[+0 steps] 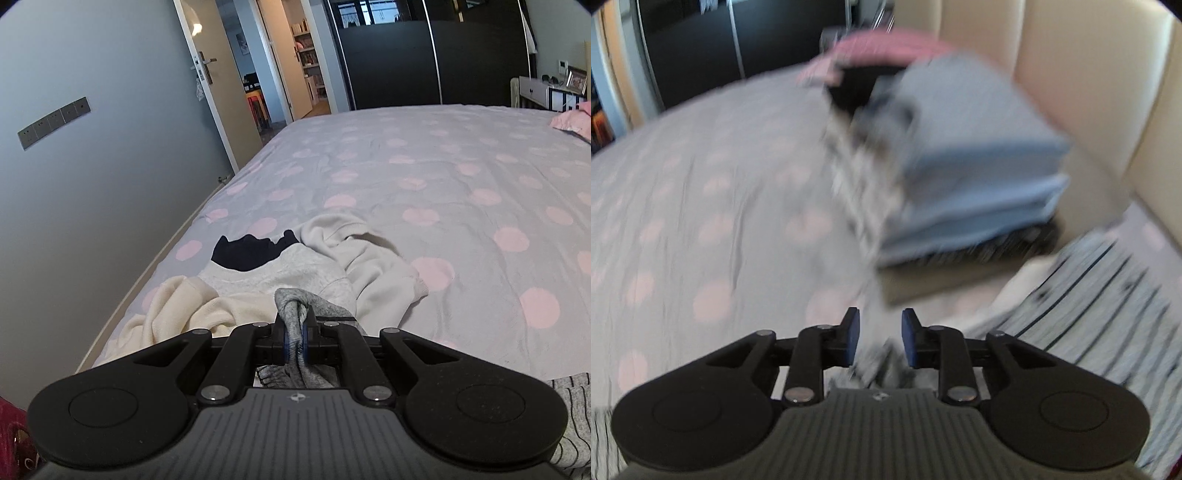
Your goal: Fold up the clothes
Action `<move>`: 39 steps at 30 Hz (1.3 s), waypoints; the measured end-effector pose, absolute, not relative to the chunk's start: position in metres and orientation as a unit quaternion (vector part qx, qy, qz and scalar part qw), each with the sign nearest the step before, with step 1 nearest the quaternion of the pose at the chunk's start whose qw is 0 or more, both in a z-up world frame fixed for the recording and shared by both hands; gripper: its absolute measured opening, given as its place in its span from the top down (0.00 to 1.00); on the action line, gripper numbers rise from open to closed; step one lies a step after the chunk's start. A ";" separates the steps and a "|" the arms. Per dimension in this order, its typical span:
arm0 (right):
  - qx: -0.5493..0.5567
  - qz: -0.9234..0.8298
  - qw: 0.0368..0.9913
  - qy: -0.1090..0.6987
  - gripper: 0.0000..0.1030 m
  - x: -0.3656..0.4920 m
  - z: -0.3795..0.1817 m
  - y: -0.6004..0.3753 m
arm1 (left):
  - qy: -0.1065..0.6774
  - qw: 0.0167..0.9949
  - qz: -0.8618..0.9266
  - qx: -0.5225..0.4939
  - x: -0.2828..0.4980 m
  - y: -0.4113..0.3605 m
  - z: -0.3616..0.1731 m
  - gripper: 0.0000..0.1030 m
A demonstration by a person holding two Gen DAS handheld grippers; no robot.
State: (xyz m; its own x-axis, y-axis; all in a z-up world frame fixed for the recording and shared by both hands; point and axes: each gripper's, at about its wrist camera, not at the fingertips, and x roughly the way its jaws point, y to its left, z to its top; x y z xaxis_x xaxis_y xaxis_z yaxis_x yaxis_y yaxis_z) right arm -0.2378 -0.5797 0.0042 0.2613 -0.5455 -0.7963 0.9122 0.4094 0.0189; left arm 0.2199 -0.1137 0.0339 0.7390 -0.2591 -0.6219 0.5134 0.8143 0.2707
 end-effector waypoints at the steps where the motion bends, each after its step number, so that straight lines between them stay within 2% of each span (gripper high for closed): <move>1: 0.257 -0.478 0.749 0.380 0.71 -0.233 -0.008 -0.584 | 0.293 0.906 -0.213 0.220 0.221 -0.114 0.032 0.96; 8: 0.294 -0.481 0.716 0.412 0.73 -0.227 -0.050 -0.595 | 0.298 0.903 -0.211 0.226 0.224 -0.116 0.028 0.96; 9: 0.298 -0.482 0.713 0.413 0.86 -0.229 -0.052 -0.593 | 0.299 0.903 -0.211 0.225 0.224 -0.116 0.028 0.96; 10: 0.299 -0.484 0.711 0.413 0.94 -0.230 -0.054 -0.595 | 0.299 0.903 -0.211 0.224 0.224 -0.116 0.029 0.96; 12: 0.299 -0.487 0.713 0.405 0.97 -0.231 -0.053 -0.596 | 0.299 0.904 -0.212 0.220 0.222 -0.115 0.031 0.96; 17: 0.275 -0.505 0.745 0.338 0.98 -0.249 -0.013 -0.578 | 0.291 0.910 -0.209 0.209 0.215 -0.104 0.041 0.96; 28: 0.222 -0.581 0.769 0.146 0.99 -0.320 0.121 -0.516 | 0.262 0.927 -0.219 0.155 0.192 -0.068 0.083 0.96; 32: 0.207 -0.593 0.762 0.158 0.99 -0.297 0.127 -0.534 | 0.260 0.924 -0.218 0.174 0.199 -0.088 0.079 0.96; 39: 0.146 -0.619 0.743 0.209 0.99 -0.211 0.090 -0.586 | 0.260 0.918 -0.194 0.230 0.241 -0.147 0.058 0.96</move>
State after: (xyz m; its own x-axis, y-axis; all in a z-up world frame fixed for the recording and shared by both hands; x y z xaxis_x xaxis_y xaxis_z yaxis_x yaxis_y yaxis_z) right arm -0.2110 -0.5860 0.0903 0.1457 -0.8592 -0.4905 0.9809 0.1902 -0.0418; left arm 0.2407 -0.1469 0.0578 0.7897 -0.2363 -0.5662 0.4751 0.8194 0.3206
